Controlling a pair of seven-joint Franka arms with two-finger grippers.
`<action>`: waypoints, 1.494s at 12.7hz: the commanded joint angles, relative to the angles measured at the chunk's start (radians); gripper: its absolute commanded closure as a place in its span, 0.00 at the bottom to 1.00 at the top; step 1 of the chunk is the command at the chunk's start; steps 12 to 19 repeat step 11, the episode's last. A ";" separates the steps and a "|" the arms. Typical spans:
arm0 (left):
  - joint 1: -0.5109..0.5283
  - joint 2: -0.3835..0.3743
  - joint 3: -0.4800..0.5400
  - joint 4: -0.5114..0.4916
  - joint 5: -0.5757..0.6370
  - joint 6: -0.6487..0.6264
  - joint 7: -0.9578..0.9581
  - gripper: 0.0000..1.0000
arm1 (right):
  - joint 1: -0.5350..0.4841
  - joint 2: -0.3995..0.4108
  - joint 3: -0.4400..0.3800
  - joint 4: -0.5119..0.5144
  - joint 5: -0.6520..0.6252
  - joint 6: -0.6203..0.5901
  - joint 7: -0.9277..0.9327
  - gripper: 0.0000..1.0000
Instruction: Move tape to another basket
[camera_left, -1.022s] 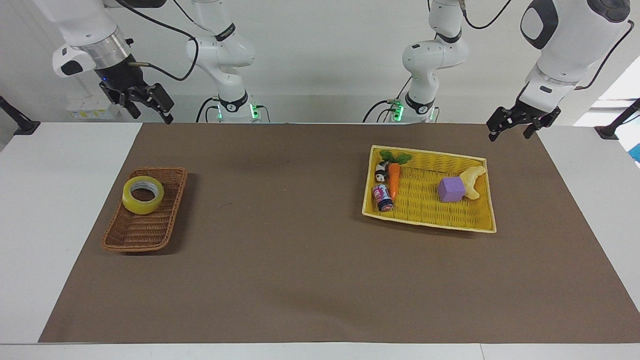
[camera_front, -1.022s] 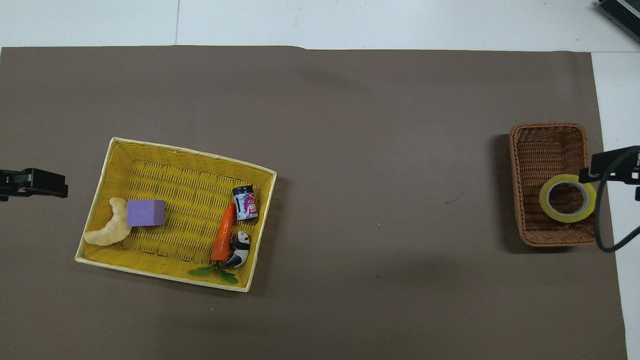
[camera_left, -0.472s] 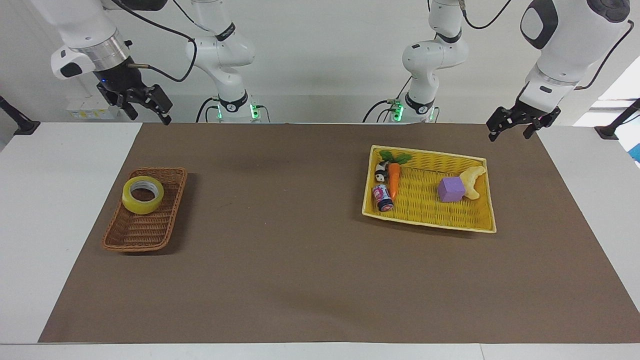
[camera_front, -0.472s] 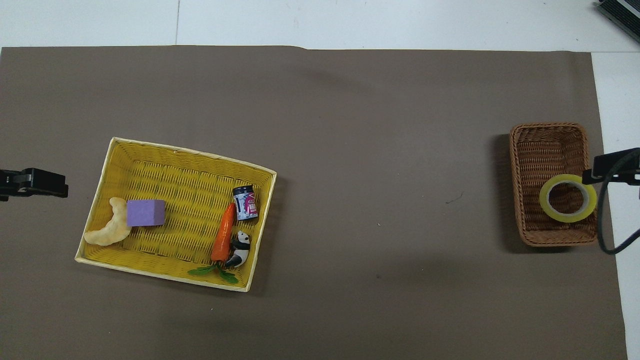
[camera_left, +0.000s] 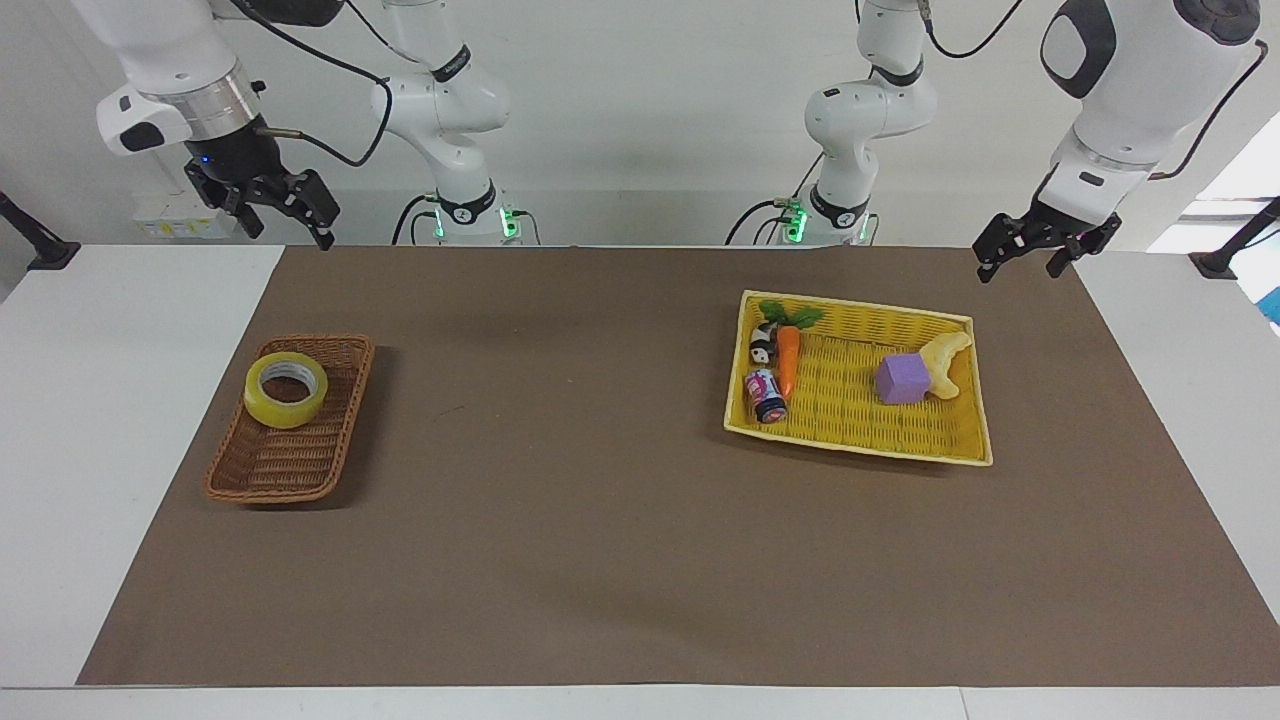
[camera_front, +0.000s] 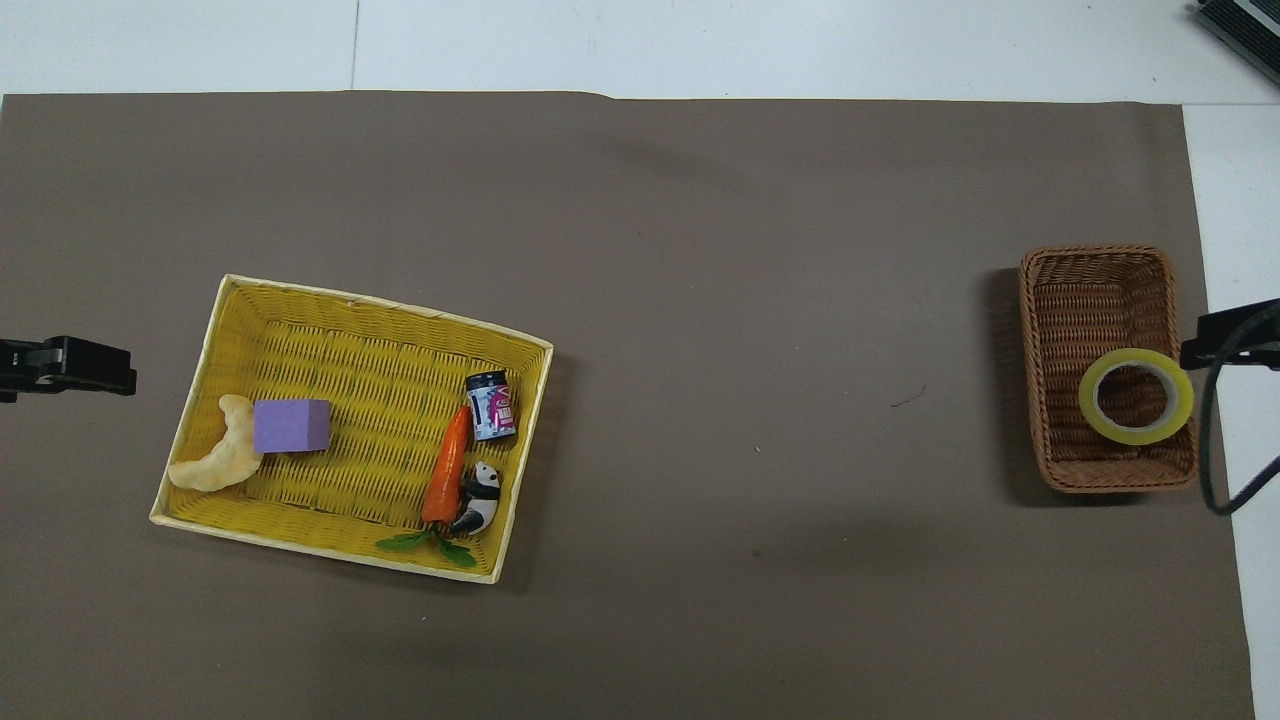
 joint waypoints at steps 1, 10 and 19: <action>0.008 -0.002 -0.003 0.015 0.013 -0.021 0.009 0.00 | 0.008 0.016 0.020 0.046 -0.015 -0.024 -0.021 0.00; 0.008 -0.002 -0.003 0.013 0.013 -0.021 0.009 0.00 | 0.008 0.004 0.022 0.049 0.026 -0.033 -0.008 0.00; 0.008 -0.002 -0.003 0.015 0.013 -0.021 0.009 0.00 | 0.008 0.004 0.022 0.048 0.028 -0.033 -0.008 0.00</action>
